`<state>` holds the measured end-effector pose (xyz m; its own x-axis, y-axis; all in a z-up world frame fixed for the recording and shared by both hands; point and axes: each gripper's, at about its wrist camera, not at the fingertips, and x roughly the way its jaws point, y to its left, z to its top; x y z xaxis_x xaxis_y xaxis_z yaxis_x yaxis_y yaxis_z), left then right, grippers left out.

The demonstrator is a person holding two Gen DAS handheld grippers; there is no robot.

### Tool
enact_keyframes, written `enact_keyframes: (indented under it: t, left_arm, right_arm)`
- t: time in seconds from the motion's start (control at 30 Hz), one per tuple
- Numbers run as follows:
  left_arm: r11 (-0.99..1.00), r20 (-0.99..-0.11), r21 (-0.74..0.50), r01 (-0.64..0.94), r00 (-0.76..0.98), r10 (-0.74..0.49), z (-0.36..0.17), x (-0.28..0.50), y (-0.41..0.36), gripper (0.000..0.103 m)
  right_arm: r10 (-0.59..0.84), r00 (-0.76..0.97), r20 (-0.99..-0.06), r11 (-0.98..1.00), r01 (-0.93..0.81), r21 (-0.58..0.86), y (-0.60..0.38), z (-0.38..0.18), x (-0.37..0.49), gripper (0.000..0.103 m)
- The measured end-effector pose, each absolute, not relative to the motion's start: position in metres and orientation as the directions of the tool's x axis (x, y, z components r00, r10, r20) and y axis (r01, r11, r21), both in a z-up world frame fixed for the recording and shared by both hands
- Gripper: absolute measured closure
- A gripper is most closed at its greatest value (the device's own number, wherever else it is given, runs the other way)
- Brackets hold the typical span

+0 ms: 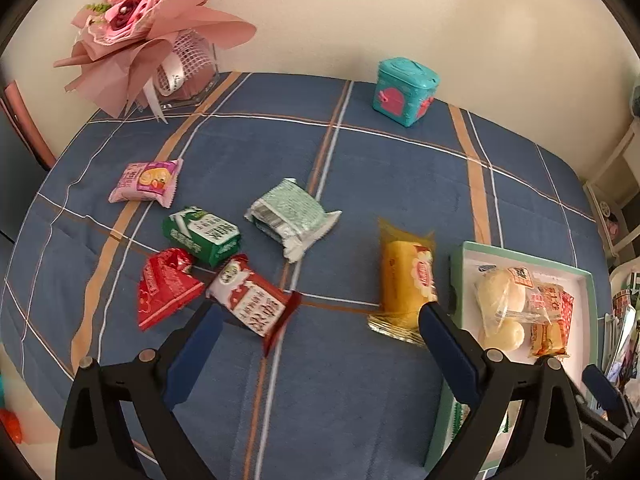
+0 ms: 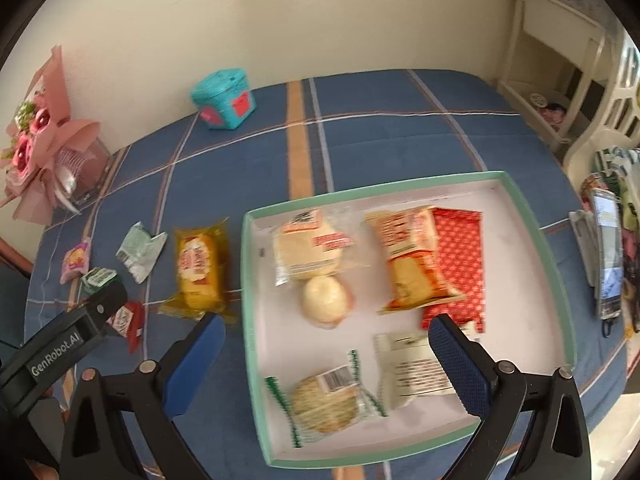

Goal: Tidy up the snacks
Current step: 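Withdraw both open tools from the tray back toward the snack pile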

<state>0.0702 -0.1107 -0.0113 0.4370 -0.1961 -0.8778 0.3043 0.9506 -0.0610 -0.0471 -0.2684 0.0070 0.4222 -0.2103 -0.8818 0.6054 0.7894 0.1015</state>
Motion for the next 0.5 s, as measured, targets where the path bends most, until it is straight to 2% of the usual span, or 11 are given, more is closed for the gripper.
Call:
enact_keyframes:
  t: [0.5]
  left_arm:
    - [0.99, -0.891, -0.083, 0.11, 0.436, -0.124, -0.021, 0.112, -0.019, 0.004]
  right_arm:
    - [-0.14, 0.42, -0.897, 0.856, 0.506, 0.104, -0.204, -0.005, -0.002, 0.0]
